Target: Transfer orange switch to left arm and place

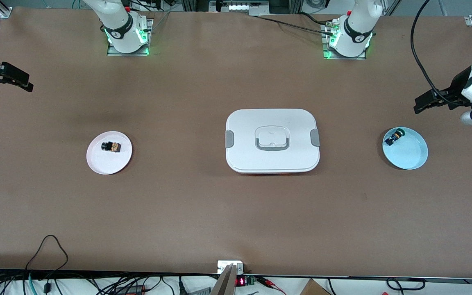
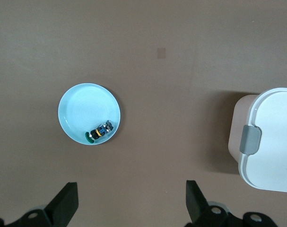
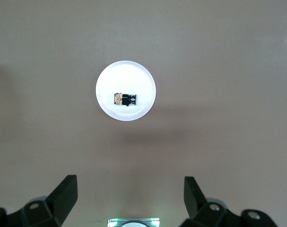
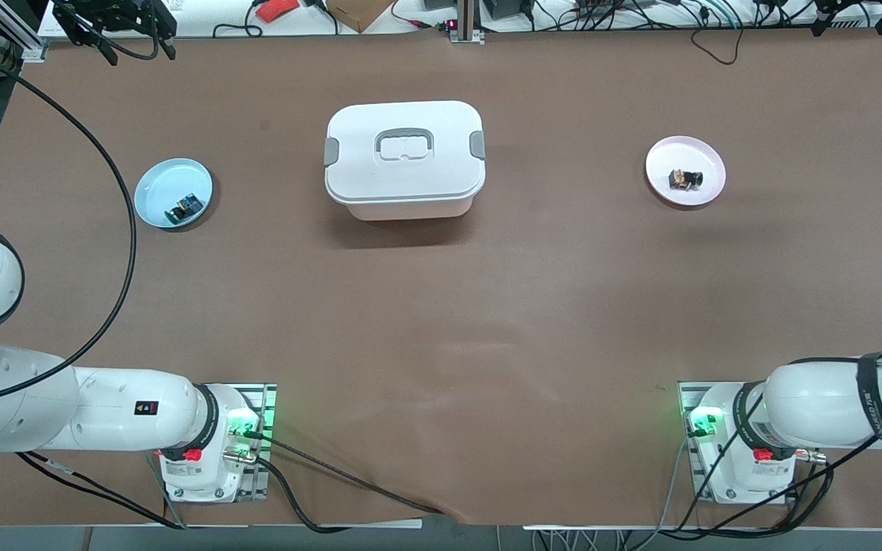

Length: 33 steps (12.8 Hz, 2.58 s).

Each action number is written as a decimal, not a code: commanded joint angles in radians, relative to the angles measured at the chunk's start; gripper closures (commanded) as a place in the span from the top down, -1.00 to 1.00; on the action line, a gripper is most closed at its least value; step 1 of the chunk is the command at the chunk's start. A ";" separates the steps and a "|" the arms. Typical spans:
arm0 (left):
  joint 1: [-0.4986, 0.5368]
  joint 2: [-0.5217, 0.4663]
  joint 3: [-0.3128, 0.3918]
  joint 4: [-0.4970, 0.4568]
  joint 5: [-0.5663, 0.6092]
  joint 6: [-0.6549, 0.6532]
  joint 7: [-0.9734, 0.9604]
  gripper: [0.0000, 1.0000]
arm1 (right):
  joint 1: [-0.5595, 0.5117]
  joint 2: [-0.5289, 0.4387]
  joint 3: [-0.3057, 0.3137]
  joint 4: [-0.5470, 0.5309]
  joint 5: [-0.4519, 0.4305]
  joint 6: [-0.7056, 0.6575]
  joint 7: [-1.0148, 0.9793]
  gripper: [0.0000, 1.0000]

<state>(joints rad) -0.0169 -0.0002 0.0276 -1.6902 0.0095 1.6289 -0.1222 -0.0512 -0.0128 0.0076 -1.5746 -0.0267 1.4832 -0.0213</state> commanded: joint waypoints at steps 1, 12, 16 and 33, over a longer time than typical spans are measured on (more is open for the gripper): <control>-0.005 0.017 0.003 0.034 -0.003 -0.024 0.010 1.00 | -0.006 -0.006 0.006 0.007 0.013 -0.015 0.000 1.00; -0.005 0.020 0.003 0.034 -0.003 -0.024 0.013 1.00 | -0.006 0.114 0.006 0.010 0.011 0.083 0.014 1.00; -0.005 0.020 0.003 0.034 -0.002 -0.024 0.015 1.00 | -0.015 0.232 0.005 0.002 0.014 0.158 0.017 1.00; -0.005 0.022 0.006 0.037 -0.003 -0.023 0.032 1.00 | 0.045 0.401 0.009 -0.433 0.002 0.825 0.073 1.00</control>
<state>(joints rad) -0.0169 0.0048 0.0271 -1.6887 0.0095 1.6288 -0.1186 -0.0259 0.3750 0.0133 -1.9937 -0.0245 2.2780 0.0390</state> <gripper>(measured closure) 0.000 0.000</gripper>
